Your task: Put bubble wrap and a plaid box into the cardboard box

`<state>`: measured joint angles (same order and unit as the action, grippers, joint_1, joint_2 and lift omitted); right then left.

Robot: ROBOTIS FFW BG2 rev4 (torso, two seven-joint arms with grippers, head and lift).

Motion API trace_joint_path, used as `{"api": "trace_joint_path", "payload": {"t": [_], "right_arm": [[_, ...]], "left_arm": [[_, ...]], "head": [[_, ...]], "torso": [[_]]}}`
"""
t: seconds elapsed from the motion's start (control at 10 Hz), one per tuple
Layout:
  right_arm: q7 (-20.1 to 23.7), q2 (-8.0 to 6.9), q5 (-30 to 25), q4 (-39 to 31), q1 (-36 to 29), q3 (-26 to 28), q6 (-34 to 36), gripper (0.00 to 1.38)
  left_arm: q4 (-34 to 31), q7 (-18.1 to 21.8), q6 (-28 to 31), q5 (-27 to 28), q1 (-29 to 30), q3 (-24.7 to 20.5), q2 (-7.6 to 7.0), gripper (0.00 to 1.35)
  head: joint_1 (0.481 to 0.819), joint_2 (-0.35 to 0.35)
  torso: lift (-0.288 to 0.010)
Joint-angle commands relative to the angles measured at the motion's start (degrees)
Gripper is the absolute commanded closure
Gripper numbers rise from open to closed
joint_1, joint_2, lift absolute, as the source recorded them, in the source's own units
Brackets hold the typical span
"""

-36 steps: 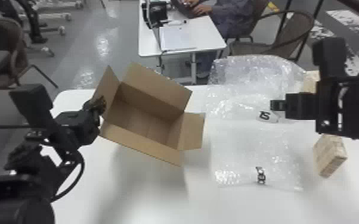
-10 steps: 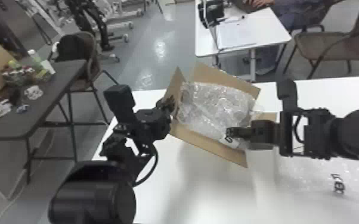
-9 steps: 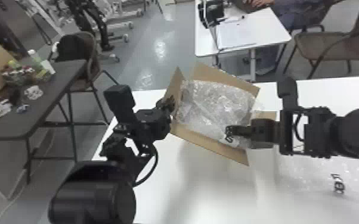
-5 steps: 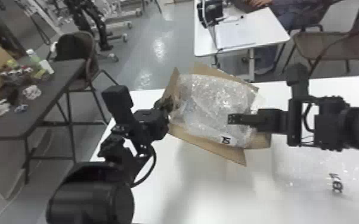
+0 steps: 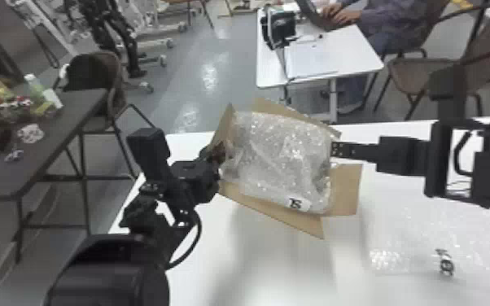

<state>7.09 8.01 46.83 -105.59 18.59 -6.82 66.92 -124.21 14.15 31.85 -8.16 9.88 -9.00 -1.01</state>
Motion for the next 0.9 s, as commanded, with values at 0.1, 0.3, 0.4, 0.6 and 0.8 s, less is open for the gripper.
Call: {"api": "trace_joint_path", "payload": {"t": [0.1, 0.3, 0.4, 0.6, 0.8], "right_arm": [[-2.3, -0.28, -18.9, -14.0, -14.2, 4.2, -10.1, 0.24], [-3.0, -1.86, -27.4, -16.7, -24.7, 5.4, -20.5, 0.25], [-4.3, -1.95, -30.7, -17.3, -28.2, 5.4, -25.6, 0.25], [-5.2, -2.83, -36.1, -15.6, -34.0, 5.2, -38.4, 0.25], [-8.1, -4.06, -40.8, -12.4, -38.4, 4.0, -49.7, 0.25]], "left_arm": [[-0.1, 0.0, -1.3, -0.3, 0.8, -0.8, 0.49, 1.22], [-0.1, 0.0, -2.2, -0.4, 1.9, -1.6, 0.93, 1.22], [-0.1, 0.0, -2.3, -0.4, 2.0, -1.6, 1.01, 1.22], [-0.1, 0.0, -2.8, -0.5, 2.2, -1.8, 1.01, 1.22], [-0.1, 0.0, -3.3, -0.6, 2.8, -2.2, 1.16, 1.22]], "head": [[0.64, 0.208], [0.664, 0.141], [0.683, 0.122], [0.695, 0.093], [0.695, 0.071]], "torso": [[-0.11], [-0.11], [-0.11], [-0.11], [-0.11]]}}
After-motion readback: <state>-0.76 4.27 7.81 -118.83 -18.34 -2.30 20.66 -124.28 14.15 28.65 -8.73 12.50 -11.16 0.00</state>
